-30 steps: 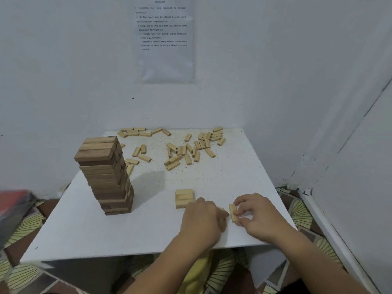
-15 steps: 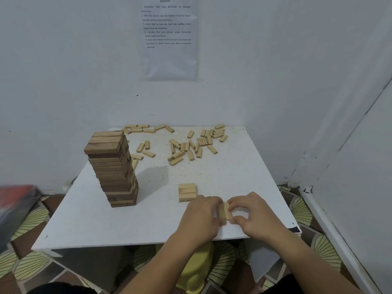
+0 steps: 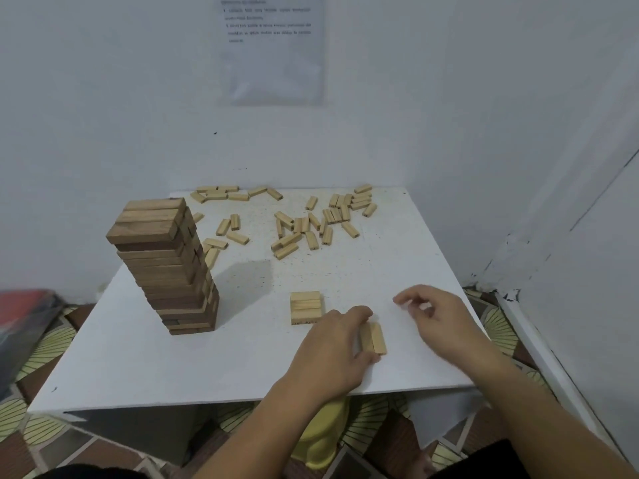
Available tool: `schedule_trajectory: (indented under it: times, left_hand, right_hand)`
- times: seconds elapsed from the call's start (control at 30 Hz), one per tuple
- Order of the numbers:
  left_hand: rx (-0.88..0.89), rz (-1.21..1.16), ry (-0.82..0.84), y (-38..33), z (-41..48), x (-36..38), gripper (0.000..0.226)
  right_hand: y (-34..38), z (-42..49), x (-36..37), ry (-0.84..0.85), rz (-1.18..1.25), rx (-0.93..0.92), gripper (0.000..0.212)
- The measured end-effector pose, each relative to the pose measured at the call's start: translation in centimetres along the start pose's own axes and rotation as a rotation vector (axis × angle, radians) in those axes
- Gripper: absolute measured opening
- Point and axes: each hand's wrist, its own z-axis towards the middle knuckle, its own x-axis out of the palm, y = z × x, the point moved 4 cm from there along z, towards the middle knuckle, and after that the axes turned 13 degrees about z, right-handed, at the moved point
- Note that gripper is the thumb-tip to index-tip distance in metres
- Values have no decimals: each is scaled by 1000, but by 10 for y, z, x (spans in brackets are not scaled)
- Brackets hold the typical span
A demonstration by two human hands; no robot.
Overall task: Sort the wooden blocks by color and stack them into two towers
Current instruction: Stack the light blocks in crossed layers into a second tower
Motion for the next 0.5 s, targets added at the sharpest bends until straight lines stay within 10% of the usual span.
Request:
schedule_trajectory:
  times: [0.5]
  left_hand:
    - [66,-71,39,4,19,3,68]
  right_hand:
    - [15,156,81,358,-824,-73,88]
